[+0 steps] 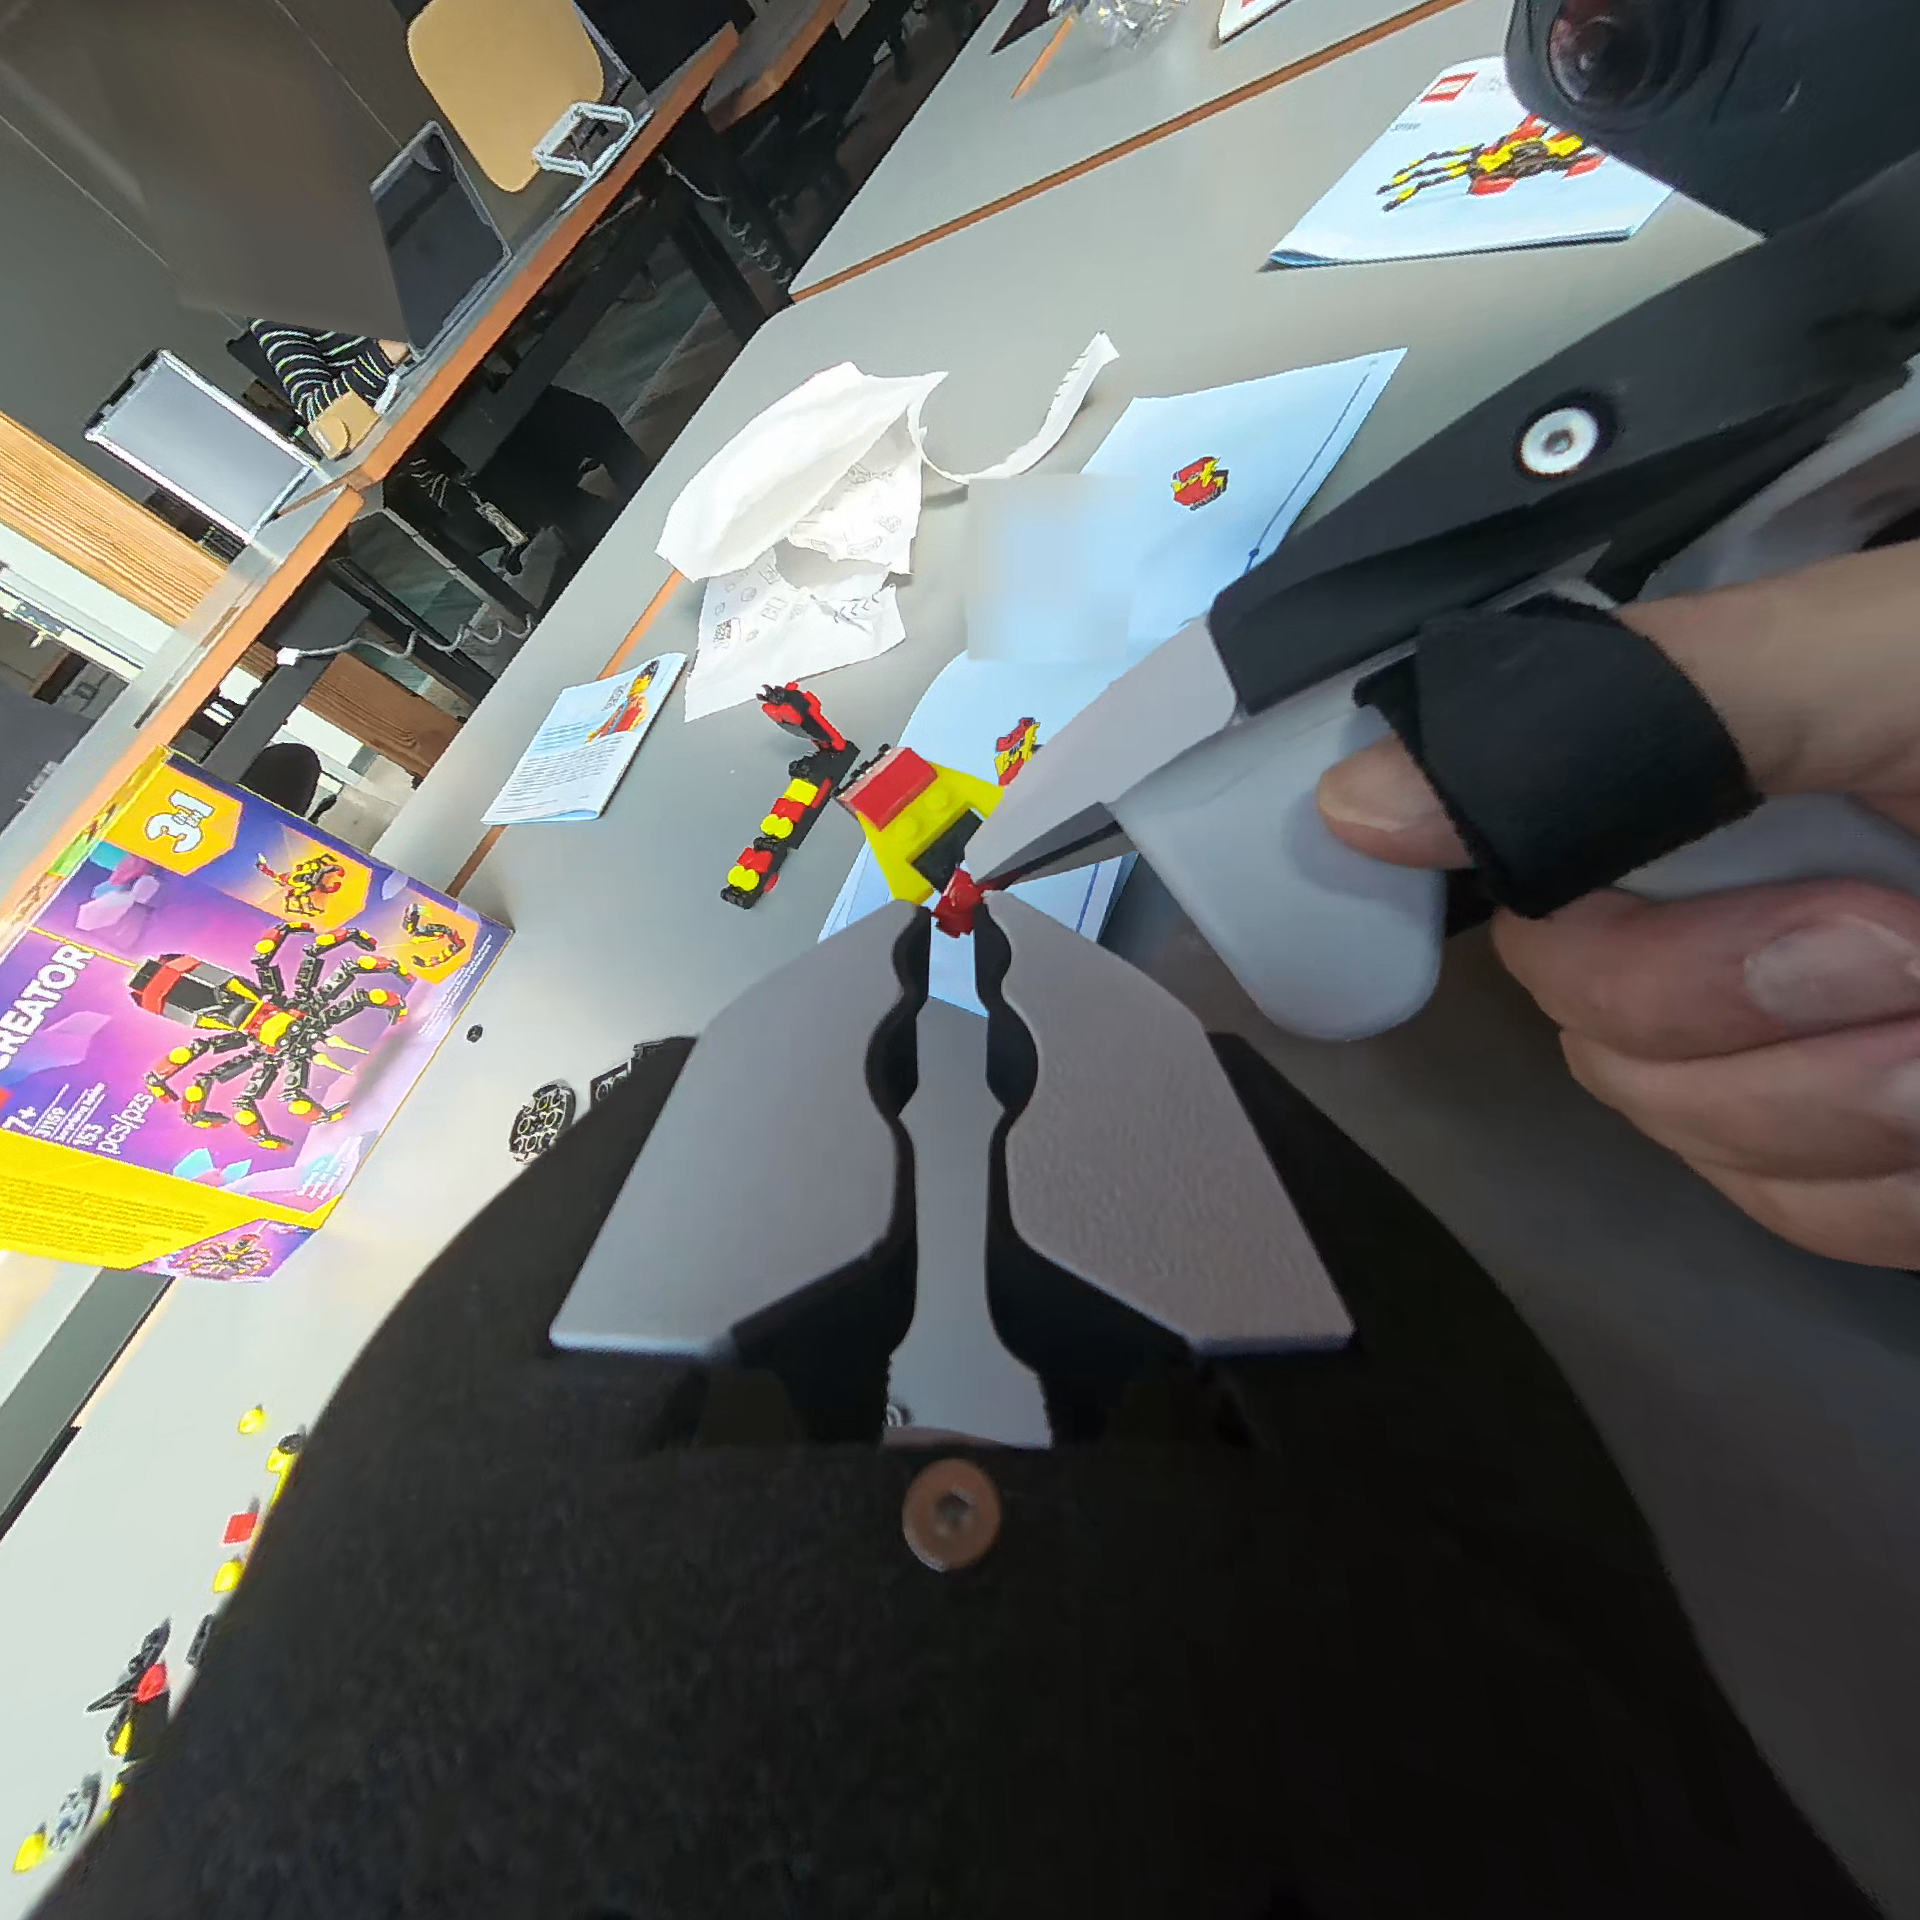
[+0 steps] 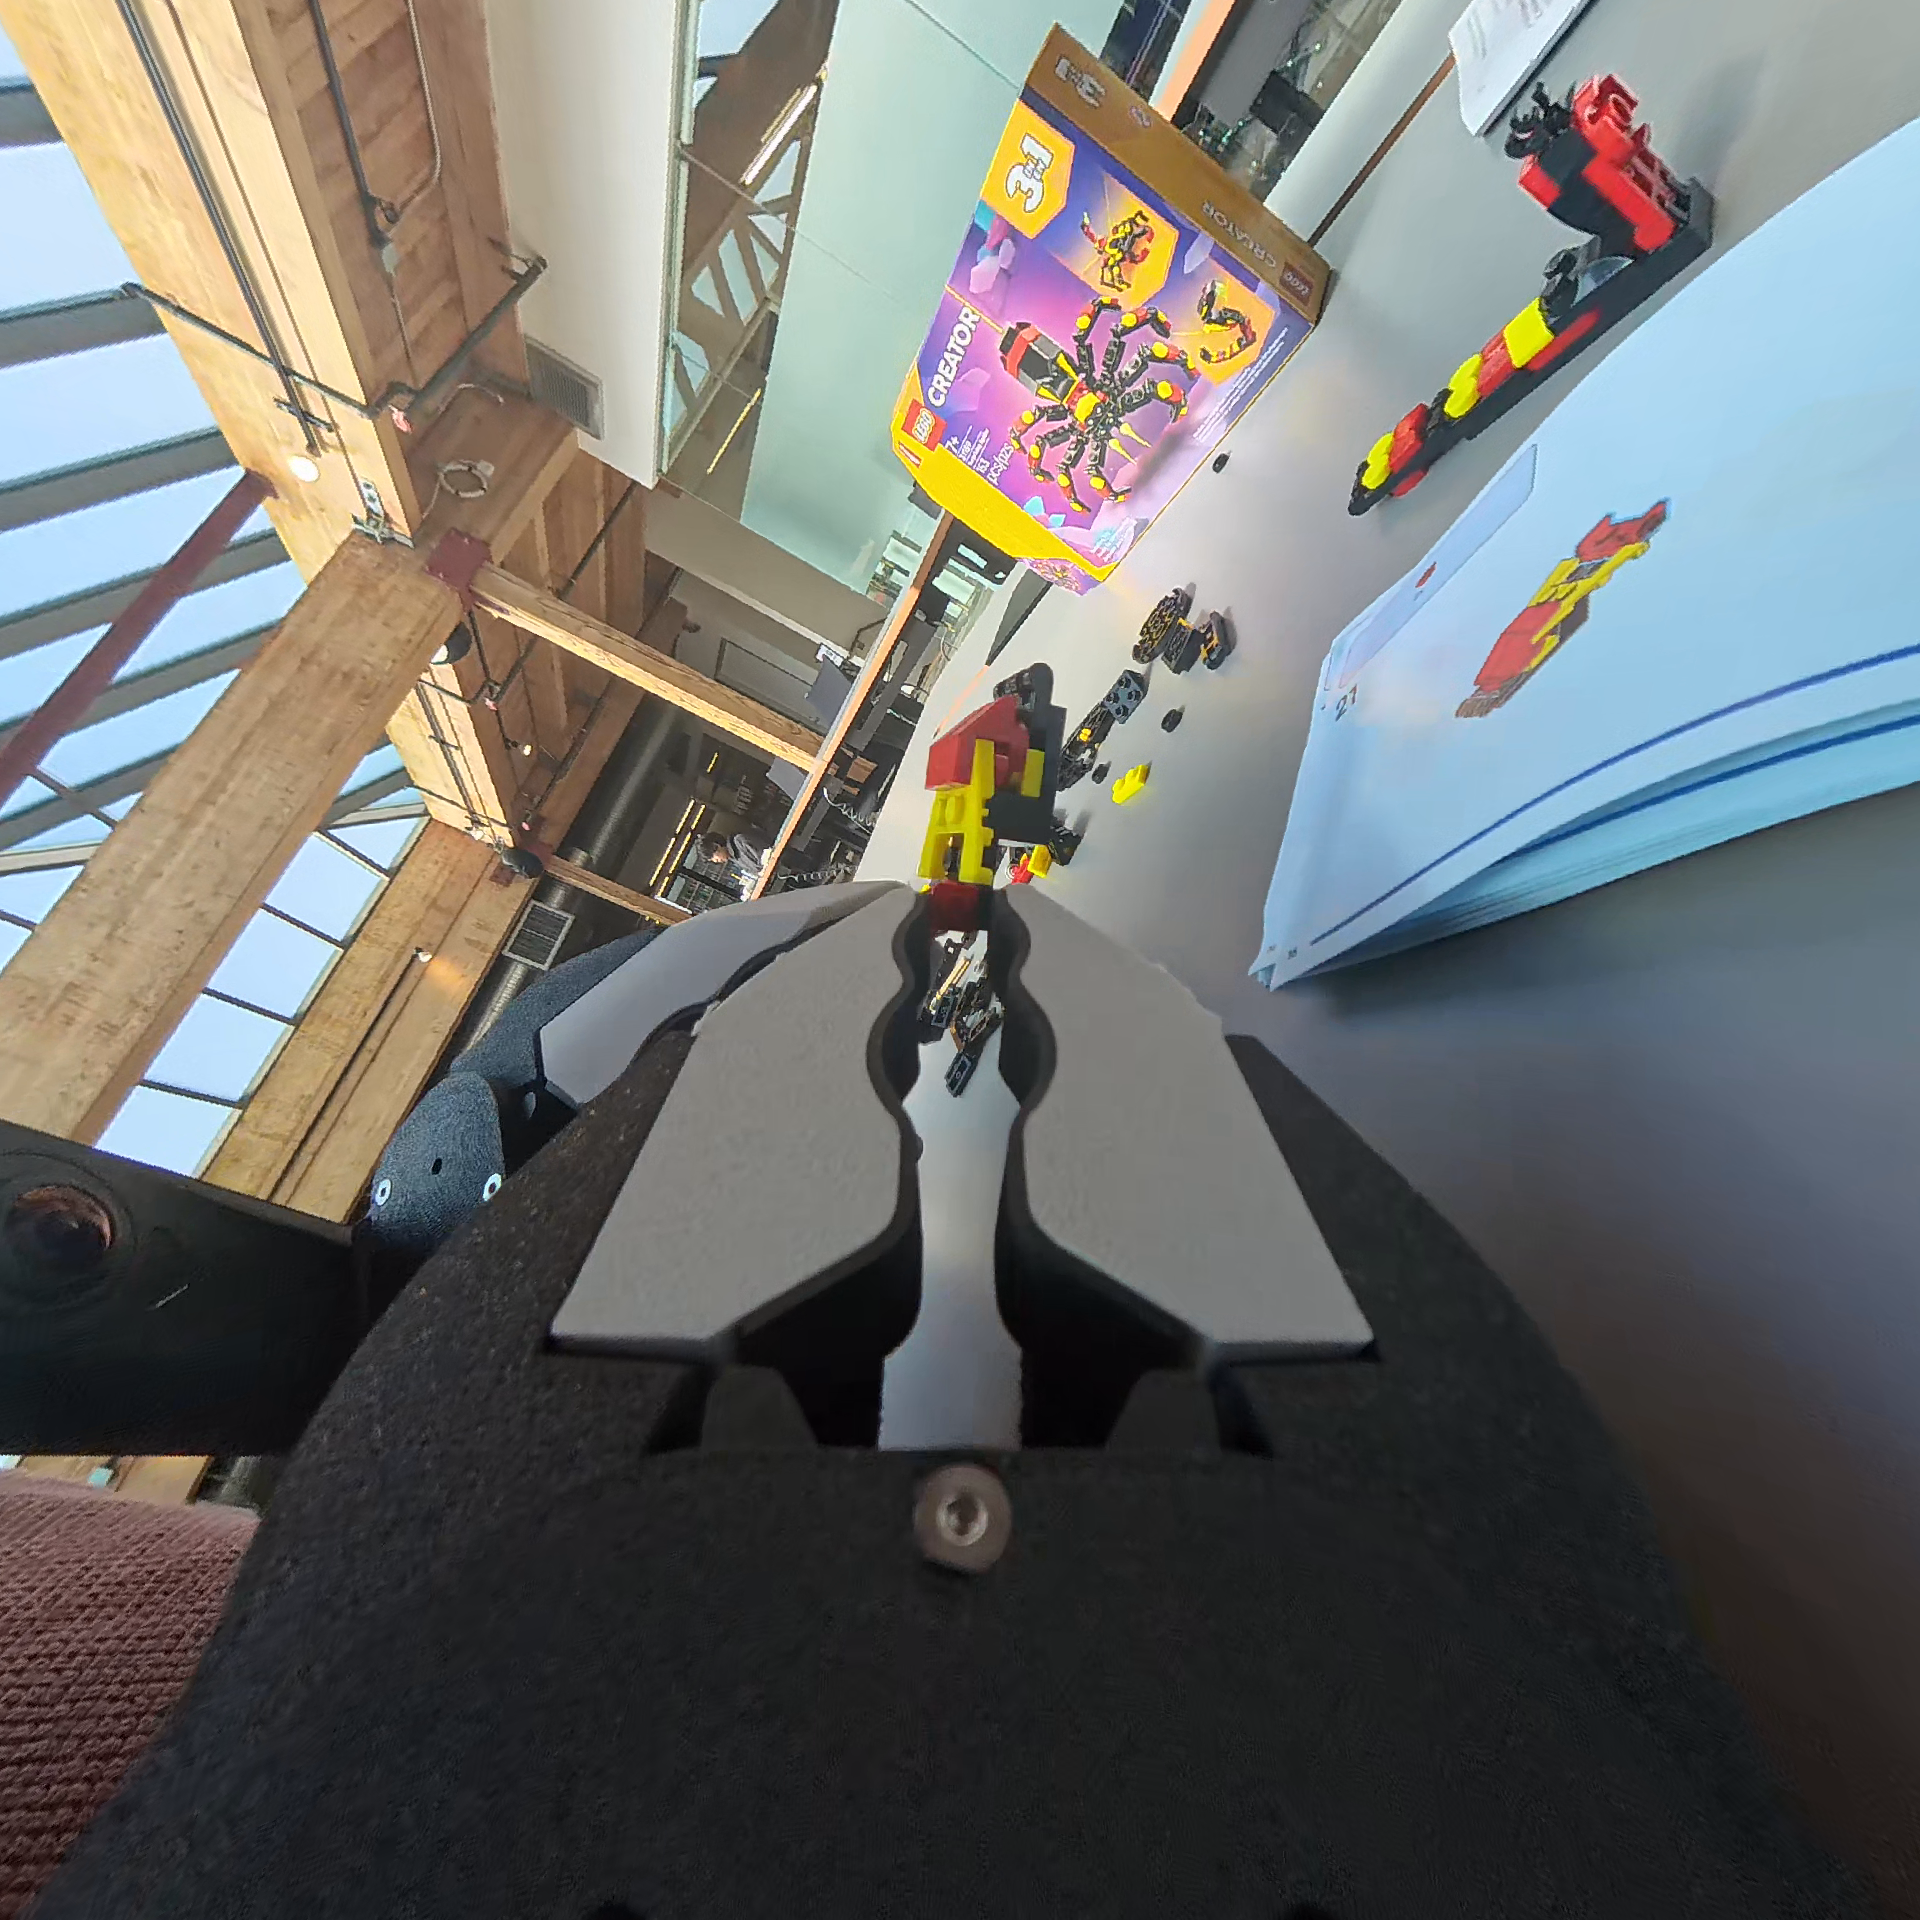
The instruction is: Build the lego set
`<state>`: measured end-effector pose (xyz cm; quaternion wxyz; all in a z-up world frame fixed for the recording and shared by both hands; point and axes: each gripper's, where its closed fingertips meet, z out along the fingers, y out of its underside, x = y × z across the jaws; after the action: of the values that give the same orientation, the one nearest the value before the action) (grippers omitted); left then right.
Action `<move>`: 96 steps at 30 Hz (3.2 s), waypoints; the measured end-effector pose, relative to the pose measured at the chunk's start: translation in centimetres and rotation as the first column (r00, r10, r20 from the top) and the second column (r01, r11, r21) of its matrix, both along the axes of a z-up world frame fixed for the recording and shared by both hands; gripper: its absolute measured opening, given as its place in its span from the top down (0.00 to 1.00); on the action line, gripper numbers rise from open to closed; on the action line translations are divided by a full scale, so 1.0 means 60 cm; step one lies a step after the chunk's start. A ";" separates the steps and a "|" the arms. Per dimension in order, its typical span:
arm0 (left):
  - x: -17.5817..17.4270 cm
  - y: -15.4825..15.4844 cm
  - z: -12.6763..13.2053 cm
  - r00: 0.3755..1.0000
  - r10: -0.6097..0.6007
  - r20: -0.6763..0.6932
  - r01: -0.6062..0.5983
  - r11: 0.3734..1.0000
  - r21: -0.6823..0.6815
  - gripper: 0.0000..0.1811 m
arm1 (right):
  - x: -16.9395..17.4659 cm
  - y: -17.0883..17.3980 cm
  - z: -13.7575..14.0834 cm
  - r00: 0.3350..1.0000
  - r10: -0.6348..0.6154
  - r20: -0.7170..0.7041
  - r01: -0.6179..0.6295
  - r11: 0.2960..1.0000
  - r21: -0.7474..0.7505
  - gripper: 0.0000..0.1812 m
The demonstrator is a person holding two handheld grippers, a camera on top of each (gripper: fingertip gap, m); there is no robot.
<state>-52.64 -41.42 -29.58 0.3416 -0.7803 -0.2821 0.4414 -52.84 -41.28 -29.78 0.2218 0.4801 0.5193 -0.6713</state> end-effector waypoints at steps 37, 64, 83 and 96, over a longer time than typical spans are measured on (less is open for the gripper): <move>0.001 0.016 0.027 0.996 -0.084 0.011 0.081 0.982 0.172 0.95 | -0.004 0.006 0.015 0.991 0.075 0.114 -0.054 0.983 -0.173 0.95; -0.002 0.022 0.091 0.977 -0.211 0.039 0.043 0.370 0.928 0.95 | -0.006 0.011 0.090 0.999 0.052 0.009 -0.044 0.909 -0.415 0.95; 0.004 0.008 0.101 0.985 -0.152 -0.084 0.123 0.264 0.957 0.96 | 0.005 -0.004 0.096 0.998 0.066 0.018 -0.051 0.889 -0.455 0.95; 0.012 0.002 0.110 0.978 -0.157 -0.136 0.171 0.235 0.957 0.97 | 0.013 -0.009 0.104 0.997 0.073 -0.040 -0.083 0.895 -0.439 0.95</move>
<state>-51.94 -41.28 -22.95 0.7918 -0.4318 -0.4074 0.1436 -52.07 -41.79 -23.52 0.3453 0.3890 0.3754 -0.7671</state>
